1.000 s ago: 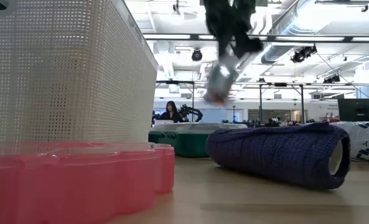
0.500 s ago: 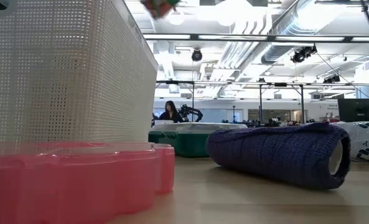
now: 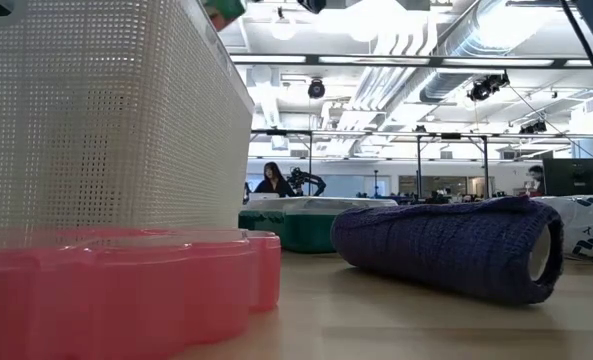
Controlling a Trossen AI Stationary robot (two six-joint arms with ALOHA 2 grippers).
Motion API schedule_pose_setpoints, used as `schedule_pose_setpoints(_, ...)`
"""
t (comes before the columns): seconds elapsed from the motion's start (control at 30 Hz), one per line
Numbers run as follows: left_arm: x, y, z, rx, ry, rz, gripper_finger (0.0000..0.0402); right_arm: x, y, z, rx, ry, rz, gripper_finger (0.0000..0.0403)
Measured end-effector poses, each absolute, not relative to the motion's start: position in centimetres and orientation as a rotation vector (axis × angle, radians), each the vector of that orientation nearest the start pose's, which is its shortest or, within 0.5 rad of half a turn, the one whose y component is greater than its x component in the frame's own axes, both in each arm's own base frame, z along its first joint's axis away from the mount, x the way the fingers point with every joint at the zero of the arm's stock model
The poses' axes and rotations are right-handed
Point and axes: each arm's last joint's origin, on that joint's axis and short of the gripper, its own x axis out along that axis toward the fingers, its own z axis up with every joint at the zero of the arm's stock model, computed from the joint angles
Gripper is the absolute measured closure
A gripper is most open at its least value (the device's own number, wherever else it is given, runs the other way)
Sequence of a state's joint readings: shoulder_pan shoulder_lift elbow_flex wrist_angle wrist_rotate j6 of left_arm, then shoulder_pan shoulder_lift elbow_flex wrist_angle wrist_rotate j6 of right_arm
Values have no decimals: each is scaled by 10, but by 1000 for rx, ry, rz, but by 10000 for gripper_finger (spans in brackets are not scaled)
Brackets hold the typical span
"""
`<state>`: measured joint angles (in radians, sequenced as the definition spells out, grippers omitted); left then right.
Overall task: Pick & place medical supplies in basket/bin
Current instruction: Put the green medicine bottle into the white bin
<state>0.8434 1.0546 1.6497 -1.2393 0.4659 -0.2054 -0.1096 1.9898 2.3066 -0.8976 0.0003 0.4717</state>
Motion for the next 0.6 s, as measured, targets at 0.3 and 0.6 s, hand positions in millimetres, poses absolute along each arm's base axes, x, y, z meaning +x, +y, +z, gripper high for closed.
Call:
schedule_pose_setpoints(0.3,114,82,473,-219,450,281,265,412,-73,421,564,576,-317,181)
schedule_pose_setpoints(0.6,159,74,463,-4,565,224,94,411,-84,423,636,578,-210,181)
